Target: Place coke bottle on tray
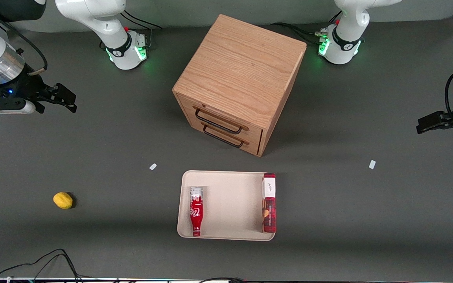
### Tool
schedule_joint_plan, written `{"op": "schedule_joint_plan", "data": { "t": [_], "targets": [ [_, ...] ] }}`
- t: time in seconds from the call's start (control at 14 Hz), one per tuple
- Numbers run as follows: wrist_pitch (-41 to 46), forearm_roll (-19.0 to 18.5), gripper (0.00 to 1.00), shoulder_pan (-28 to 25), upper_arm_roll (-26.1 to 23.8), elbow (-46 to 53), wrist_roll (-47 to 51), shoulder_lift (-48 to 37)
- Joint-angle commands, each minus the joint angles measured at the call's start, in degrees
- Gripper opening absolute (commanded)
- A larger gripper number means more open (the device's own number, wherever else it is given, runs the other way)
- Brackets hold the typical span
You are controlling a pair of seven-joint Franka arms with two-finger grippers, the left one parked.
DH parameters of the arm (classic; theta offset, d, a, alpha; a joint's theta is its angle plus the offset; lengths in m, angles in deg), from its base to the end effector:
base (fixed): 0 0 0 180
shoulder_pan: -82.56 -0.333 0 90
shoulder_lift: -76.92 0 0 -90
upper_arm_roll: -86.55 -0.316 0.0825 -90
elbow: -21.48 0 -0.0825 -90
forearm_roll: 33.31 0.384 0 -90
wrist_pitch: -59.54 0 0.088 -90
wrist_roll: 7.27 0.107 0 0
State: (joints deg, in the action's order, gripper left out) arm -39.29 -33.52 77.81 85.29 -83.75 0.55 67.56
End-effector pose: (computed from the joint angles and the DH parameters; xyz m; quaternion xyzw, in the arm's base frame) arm 0.5110 0.0543 0.5987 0.9995 -0.0157 0.0261 0.0005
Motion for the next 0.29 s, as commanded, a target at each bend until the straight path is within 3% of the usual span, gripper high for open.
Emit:
{"op": "schedule_joint_plan", "data": {
  "t": [0.0,0.21],
  "targets": [
    [0.03,2.32,1.00,0.18,1.09,0.02,-0.70,0.57],
    [0.12,2.23,1.00,0.35,1.09,1.42,-0.35,1.98]
  ]
}}
